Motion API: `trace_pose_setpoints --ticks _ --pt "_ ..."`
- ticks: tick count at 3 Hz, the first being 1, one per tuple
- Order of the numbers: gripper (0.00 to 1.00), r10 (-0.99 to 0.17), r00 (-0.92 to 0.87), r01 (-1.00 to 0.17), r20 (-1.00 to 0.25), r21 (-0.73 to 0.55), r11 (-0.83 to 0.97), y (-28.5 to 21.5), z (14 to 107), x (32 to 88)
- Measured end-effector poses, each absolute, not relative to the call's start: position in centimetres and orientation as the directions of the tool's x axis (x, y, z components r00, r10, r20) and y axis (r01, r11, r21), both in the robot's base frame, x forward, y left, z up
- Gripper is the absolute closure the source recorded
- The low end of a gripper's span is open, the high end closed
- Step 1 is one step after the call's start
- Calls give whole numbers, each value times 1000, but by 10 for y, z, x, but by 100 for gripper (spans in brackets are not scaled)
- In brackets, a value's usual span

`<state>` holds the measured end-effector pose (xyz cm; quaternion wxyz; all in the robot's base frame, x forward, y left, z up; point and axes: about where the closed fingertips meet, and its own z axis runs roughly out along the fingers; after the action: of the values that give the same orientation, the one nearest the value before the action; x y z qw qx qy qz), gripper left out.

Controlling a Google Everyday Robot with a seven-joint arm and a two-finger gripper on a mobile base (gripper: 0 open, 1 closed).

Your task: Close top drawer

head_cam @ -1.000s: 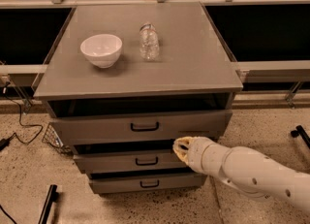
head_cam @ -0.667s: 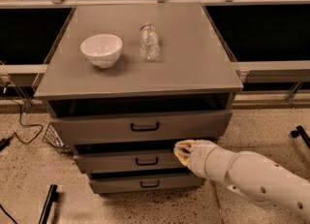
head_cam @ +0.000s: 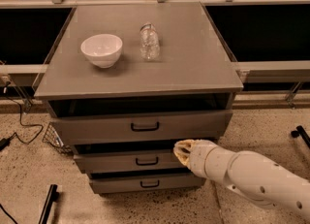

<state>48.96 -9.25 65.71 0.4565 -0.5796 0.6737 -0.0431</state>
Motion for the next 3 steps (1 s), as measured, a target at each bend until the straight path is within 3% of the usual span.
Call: trace_pose_setpoints --ticks 2,3 --pt "4 -820 89 -742 -565 -587 324 -92 657 490" --pt "0 -820 89 -742 -565 -587 324 -92 657 490"
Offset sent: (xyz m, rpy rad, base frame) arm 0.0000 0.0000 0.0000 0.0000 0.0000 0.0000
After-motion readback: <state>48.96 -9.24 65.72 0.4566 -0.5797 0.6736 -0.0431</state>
